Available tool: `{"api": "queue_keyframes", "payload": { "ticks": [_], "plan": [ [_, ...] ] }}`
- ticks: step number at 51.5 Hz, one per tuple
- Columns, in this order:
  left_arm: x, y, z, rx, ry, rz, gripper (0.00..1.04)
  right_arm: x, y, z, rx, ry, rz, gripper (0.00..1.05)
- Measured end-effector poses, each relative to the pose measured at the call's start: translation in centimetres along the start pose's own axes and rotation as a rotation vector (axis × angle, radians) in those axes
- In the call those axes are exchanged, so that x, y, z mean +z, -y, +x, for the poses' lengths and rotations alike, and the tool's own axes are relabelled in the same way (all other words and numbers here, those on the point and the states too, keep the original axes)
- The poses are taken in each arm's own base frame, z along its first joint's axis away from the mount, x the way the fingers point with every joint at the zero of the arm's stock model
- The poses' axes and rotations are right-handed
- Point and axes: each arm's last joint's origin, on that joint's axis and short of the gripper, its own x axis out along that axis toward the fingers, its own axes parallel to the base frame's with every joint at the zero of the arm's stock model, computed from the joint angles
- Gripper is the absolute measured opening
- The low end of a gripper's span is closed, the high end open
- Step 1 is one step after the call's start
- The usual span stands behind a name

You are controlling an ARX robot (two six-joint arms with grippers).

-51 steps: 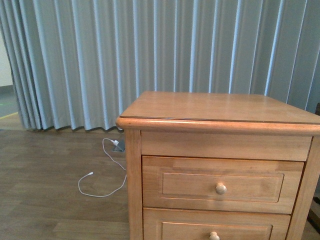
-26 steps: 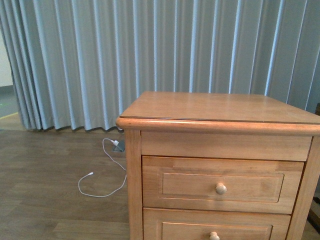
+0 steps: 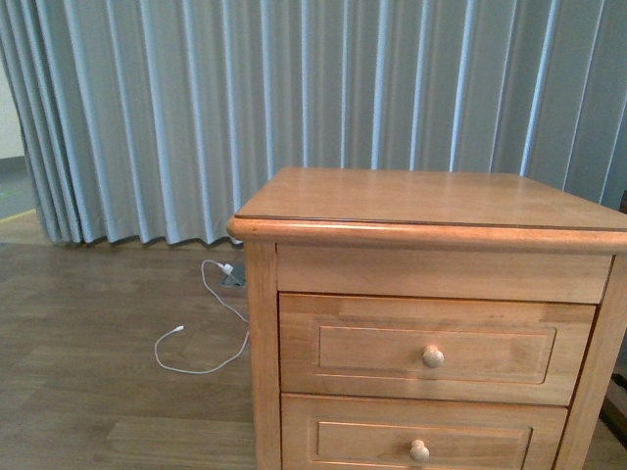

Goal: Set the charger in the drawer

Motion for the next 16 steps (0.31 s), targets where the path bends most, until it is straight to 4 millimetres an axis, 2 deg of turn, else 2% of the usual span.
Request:
{"api": "queue_keyframes", "payload": {
  "ticks": [4,6,16],
  "plan": [
    [0.0,0.0,0.0,0.0,0.0,0.0,0.99,0.0,0.0,0.0,0.0,0.0,-0.001,0.02],
    [0.0,0.0,0.0,0.0,0.0,0.0,0.99,0.0,0.0,0.0,0.0,0.0,-0.001,0.1],
    [0.0,0.0,0.0,0.0,0.0,0.0,0.99,0.0,0.0,0.0,0.0,0.0,-0.001,0.62]
  ]
}}
